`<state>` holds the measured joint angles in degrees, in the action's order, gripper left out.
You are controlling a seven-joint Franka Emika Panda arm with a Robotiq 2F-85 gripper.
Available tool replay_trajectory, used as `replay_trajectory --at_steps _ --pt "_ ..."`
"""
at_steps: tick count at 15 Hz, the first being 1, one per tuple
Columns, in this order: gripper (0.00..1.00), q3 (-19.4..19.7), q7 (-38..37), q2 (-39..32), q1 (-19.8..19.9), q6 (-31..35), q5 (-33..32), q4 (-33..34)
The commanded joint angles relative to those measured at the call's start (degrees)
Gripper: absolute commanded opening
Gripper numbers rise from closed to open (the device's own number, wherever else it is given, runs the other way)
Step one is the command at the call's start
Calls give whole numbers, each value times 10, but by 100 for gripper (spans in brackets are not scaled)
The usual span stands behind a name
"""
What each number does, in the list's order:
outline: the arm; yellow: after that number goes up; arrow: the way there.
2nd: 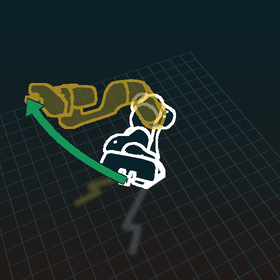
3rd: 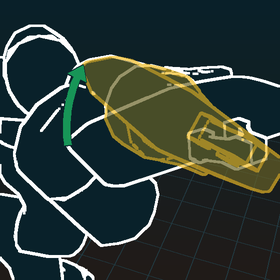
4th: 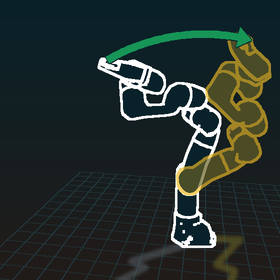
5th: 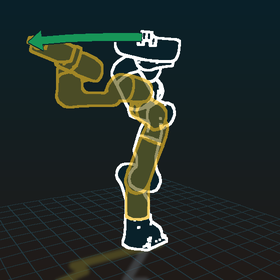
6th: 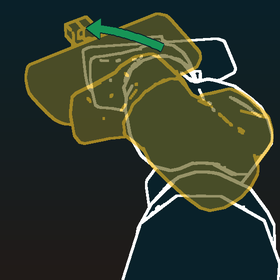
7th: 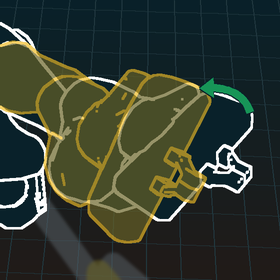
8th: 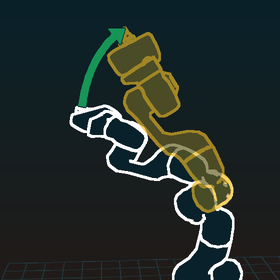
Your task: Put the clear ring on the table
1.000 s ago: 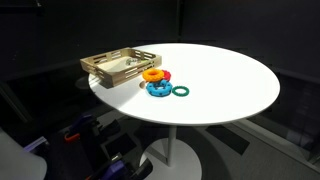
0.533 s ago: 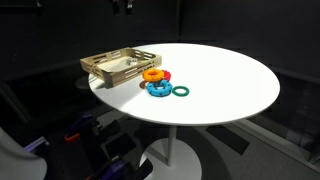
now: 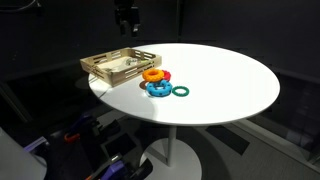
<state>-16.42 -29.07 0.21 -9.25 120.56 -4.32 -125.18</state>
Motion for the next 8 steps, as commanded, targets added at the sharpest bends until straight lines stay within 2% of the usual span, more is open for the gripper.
replay_trajectory --at_steps 1,3,4,8 --pt "100 14 -21 -35 -18 -4 -17 26" --pt "100 20 -21 -39 -23 -17 -15 32" --pt "100 22 -7 -31 -25 0 -5 12" --pt "100 25 -7 -35 -27 -1 -5 18"
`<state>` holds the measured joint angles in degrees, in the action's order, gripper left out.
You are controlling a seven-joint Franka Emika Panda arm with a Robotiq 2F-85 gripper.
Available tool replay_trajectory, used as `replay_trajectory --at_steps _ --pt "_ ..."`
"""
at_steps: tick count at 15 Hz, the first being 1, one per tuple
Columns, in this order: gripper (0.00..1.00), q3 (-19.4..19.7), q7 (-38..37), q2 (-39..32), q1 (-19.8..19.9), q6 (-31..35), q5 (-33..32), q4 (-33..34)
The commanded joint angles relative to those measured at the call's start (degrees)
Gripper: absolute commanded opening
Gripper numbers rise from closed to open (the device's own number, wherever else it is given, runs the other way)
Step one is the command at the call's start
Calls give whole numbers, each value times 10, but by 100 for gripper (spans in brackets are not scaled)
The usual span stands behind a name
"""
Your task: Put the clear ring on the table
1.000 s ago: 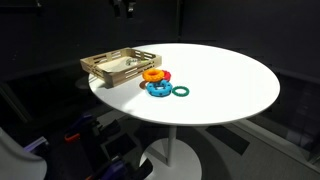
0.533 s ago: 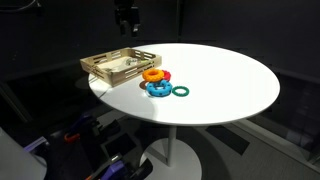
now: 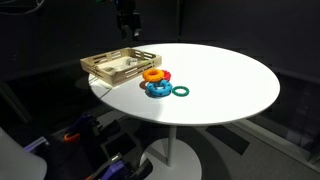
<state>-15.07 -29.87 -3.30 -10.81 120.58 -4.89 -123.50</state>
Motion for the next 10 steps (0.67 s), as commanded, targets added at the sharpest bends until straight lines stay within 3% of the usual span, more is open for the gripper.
replay_trajectory --at_steps 1,10 --pt "100 12 1 0 -11 -1 1 1" --pt "100 11 28 -23 -17 47 51 24"
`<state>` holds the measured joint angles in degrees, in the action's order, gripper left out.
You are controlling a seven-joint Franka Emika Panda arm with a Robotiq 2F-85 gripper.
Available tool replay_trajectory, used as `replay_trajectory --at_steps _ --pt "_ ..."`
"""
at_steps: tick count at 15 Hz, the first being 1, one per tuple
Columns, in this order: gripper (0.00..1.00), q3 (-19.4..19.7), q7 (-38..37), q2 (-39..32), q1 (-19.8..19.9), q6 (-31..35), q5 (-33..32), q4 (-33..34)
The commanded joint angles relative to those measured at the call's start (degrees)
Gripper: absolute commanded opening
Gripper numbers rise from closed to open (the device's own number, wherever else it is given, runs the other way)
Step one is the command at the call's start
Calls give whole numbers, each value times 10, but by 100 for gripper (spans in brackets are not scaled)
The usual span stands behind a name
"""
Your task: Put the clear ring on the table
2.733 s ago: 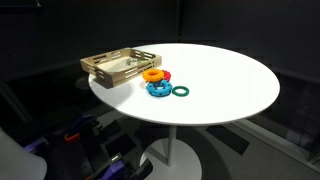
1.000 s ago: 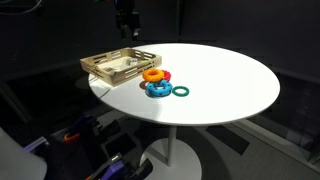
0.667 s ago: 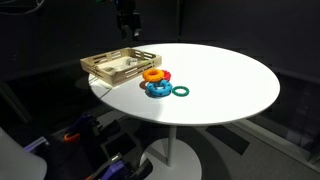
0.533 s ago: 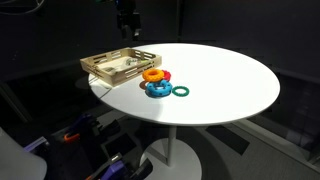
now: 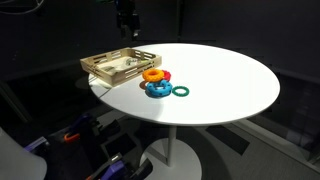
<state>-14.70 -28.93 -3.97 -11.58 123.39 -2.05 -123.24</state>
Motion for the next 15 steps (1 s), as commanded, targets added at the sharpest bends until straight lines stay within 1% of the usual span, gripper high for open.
replay_trajectory --at_steps 1,6,15 --pt "100 8 18 -23 -11 28 24 26" --pt "100 14 7 -63 -22 48 6 57" --pt "100 45 -2 -151 -53 43 -27 119"
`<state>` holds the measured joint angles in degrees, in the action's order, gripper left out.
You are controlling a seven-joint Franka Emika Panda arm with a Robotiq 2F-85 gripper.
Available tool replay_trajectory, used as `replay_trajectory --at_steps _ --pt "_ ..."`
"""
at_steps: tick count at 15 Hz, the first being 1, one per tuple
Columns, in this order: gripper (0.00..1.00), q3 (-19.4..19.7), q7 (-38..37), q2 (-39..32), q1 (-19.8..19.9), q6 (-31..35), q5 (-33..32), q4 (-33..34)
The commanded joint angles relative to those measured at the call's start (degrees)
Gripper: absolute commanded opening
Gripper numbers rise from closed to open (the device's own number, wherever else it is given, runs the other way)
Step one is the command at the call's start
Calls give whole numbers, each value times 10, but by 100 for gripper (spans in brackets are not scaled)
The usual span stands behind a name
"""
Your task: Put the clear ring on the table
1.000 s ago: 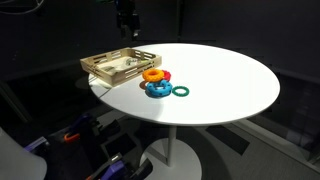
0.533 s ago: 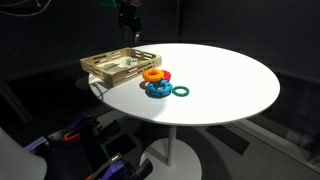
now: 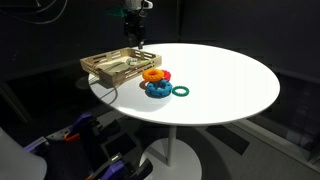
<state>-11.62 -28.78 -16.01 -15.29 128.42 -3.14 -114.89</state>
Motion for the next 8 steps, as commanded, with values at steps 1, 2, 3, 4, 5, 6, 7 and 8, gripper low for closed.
replay_trajectory --at_steps 1,2,3,4,5,6,7,8 --pt "100 16 -3 -40 -20 -7 -18 42" --pt "100 19 -3 -48 -24 -8 -20 48" --pt "100 22 -4 -57 -29 -8 -22 54" --pt "100 25 -4 -65 -33 -8 -24 59" --pt "100 28 -4 -71 -36 -8 -25 63" --pt "100 31 -4 -77 -39 -8 -26 67" --pt "100 34 -4 -81 -42 -8 -27 69" --pt "100 37 -4 -85 -45 -9 -28 72"
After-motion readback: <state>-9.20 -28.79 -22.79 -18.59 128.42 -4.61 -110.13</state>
